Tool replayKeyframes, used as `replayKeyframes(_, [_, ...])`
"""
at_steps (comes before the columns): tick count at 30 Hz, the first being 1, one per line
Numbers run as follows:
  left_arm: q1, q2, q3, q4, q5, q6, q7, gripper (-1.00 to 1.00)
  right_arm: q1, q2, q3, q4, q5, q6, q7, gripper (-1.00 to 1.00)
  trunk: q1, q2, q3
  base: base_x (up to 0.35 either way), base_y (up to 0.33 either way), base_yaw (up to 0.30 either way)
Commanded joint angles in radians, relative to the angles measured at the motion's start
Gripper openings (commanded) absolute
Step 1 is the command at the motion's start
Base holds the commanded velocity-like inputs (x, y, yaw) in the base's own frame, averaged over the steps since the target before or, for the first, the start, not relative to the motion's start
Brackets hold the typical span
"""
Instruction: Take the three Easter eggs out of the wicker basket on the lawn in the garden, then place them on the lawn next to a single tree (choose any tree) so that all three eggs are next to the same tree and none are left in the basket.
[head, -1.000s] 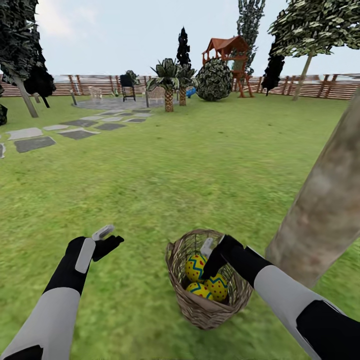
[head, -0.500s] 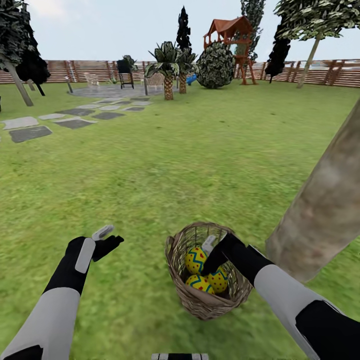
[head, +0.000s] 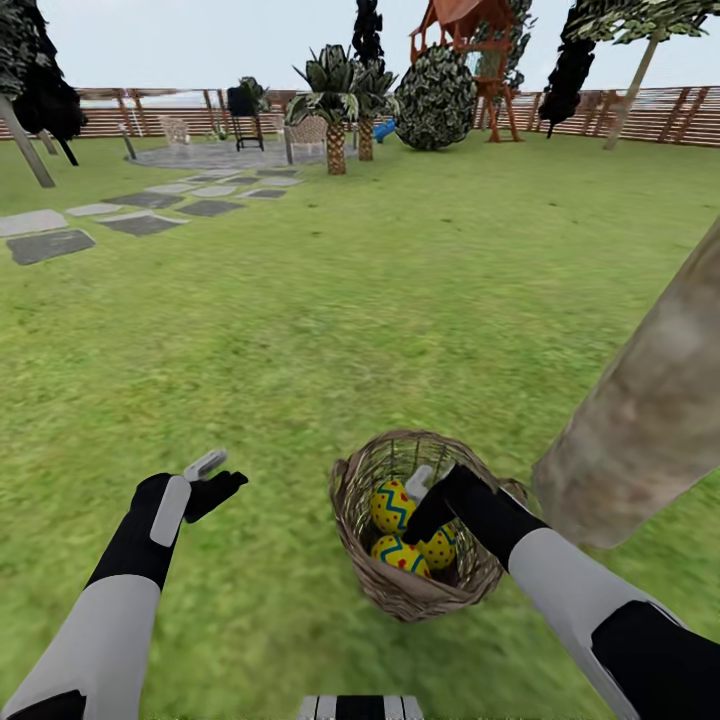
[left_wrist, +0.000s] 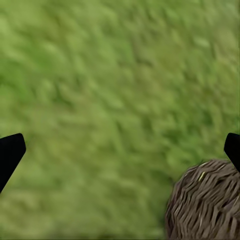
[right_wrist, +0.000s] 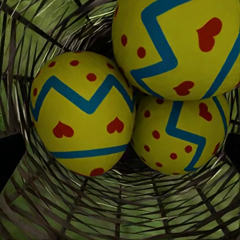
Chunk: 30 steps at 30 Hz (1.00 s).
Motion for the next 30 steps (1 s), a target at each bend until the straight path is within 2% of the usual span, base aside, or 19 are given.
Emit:
replayKeyframes(1, [0.0,0.0,0.001,-0.001,0.011,0.004,0.008,1.0,-0.002,-0.001,-0.02,-0.003,0.011,0.0,0.008,1.0,0.0,-0.001,-0.005,0.0,0.0,0.0])
replayKeyframes(7, [-0.001,0.0,0.001,-0.001,0.011,0.004,0.008,1.0,-0.004,0.001,-0.059,-0.003,0.012,0.002,0.008,1.0,0.003,-0.002,-0.028,0.0,0.0,0.0])
replayKeyframes(30, [0.0,0.0,0.001,-0.001,0.011,0.004,0.008,1.0,-0.023,-0.001,-0.062,-0.021,0.012,0.0,0.018,1.0,0.013,-0.007,-0.117,0.0,0.0,0.0])
